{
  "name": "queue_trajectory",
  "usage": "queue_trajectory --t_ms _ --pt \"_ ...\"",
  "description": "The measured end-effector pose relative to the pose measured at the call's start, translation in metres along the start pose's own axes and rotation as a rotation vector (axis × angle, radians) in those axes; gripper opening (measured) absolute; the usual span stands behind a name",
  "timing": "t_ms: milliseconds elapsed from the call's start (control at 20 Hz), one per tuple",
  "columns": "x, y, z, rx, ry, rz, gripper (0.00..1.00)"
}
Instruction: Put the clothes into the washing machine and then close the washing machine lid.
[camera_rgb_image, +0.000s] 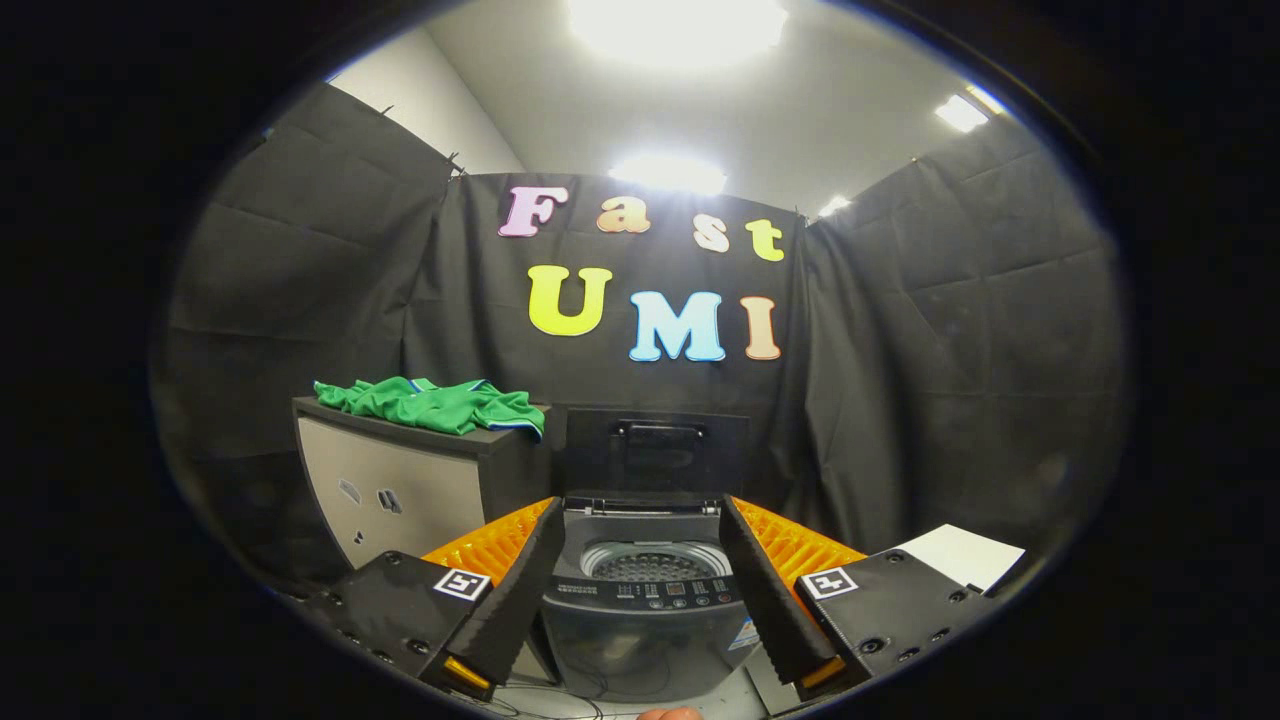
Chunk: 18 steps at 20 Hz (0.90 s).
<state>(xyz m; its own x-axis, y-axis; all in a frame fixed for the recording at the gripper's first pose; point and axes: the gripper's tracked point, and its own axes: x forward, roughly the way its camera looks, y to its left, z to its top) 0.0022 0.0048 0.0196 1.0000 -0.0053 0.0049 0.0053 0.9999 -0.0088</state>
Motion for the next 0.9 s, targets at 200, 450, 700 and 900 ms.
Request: queue_trajectory --t_ms 200,450,700,900 --pt "0.026 0.019 0.028 -0.006 0.023 0.051 0.97" --pt "0.063 0.048 0.068 0.076 0.101 0.12 0.97" --pt "0.108 0.073 0.084 0.098 0.194 0.162 0.97" --pt "0.143 0.102 0.103 0.12 0.253 0.211 0.97"
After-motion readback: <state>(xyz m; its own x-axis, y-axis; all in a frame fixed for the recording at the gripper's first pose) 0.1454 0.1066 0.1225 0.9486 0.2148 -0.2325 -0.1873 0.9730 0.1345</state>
